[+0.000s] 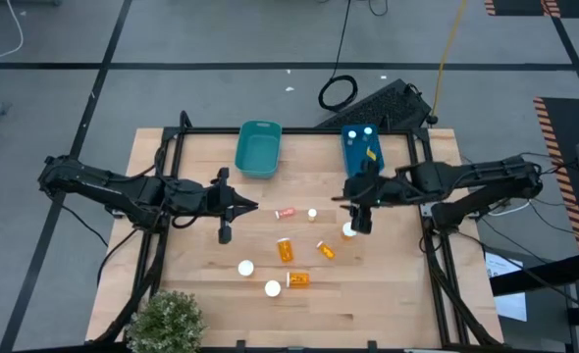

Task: Pick and place medicine bottles into bin by pill shape (circle, oval)
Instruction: Put the small pink pill bottle into the blue bin

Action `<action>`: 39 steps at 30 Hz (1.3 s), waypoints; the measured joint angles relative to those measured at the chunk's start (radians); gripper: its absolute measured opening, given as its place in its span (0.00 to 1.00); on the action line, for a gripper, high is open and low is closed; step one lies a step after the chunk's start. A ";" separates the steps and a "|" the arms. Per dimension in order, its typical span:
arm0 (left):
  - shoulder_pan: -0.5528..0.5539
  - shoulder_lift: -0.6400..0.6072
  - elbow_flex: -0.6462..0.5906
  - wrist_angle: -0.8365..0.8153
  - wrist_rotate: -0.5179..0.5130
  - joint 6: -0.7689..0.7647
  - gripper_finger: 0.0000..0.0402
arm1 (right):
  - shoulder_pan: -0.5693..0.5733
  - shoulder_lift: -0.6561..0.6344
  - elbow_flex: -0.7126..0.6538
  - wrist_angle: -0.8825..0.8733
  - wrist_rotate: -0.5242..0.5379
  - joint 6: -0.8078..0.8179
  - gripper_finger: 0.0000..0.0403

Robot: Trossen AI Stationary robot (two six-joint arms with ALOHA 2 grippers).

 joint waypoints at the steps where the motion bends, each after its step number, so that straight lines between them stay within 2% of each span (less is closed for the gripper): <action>1: 0.000 0.006 0.000 0.000 0.000 -0.004 0.09 | 0.012 0.000 -0.016 0.023 0.000 0.004 0.52; 7: 0.000 0.060 0.000 0.017 -0.001 -0.001 0.09 | 0.061 0.000 -0.125 0.180 0.000 0.004 0.52; 14: 0.019 0.136 0.000 0.045 -0.001 -0.001 0.10 | 0.067 0.000 -0.234 0.282 -0.004 -0.005 0.52; 26: 0.047 0.217 0.000 0.091 0.025 -0.070 0.28 | 0.065 0.001 -0.377 0.449 -0.005 -0.143 0.52; 34: 0.052 0.272 0.000 0.093 0.008 -0.077 0.30 | 0.059 0.001 -0.402 0.566 -0.003 -0.273 0.52; 39: 0.071 0.306 0.000 0.089 0.007 -0.066 0.30 | 0.028 0.001 -0.402 0.582 -0.002 -0.288 0.52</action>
